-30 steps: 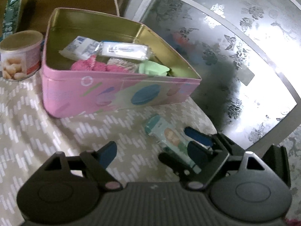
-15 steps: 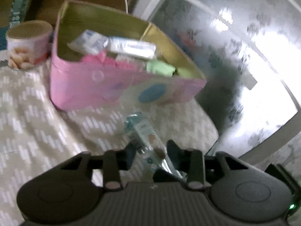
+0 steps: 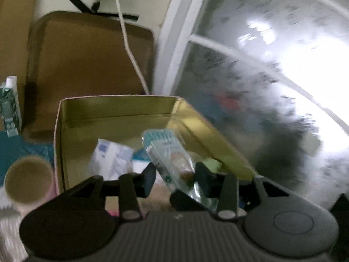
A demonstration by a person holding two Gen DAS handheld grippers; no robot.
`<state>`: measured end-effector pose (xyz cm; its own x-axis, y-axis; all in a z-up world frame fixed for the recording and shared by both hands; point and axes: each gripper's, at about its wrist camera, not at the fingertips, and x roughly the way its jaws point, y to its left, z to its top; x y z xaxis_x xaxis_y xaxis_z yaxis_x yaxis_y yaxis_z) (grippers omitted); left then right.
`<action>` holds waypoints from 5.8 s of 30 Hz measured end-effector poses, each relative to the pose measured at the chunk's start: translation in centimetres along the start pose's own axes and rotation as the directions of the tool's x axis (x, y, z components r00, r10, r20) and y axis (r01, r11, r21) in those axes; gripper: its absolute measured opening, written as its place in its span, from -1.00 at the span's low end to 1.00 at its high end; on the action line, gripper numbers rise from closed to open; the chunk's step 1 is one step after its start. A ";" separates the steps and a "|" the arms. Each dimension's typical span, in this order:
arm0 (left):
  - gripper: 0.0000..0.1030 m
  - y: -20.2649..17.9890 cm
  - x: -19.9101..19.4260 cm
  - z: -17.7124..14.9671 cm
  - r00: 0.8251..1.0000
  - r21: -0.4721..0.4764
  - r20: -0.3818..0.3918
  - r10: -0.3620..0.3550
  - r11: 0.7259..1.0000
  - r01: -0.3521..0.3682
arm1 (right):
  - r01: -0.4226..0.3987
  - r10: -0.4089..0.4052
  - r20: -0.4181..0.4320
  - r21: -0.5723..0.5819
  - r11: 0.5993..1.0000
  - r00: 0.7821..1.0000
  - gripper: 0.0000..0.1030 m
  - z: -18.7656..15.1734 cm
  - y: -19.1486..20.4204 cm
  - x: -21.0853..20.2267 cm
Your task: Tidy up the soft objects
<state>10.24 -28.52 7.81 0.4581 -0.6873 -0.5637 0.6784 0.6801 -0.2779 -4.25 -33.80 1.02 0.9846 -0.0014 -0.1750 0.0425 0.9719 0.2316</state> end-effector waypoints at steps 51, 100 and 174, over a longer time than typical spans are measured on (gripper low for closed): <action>0.60 20.5 -23.3 -18.9 0.820 -0.358 0.070 0.568 0.782 -0.510 | -0.252 0.220 -0.275 -0.084 0.964 0.936 0.07 -4.9 17.6 2.0; 0.78 19.2 -23.5 -19.0 0.884 -0.343 0.145 0.444 0.861 -0.376 | -0.339 0.209 -0.435 -0.246 0.908 0.876 0.27 -6.5 17.6 2.7; 0.62 -0.3 -8.7 -6.6 0.973 0.100 0.188 0.132 0.983 -0.152 | 0.126 -0.124 0.059 -0.029 0.992 0.991 0.00 -2.3 2.0 -2.0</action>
<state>2.21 -21.08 7.65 0.6431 -0.6274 -0.4392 0.6547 0.7479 -0.1097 -6.53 -31.27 -0.37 0.9800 -0.1358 -0.1456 0.1612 0.9703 0.1801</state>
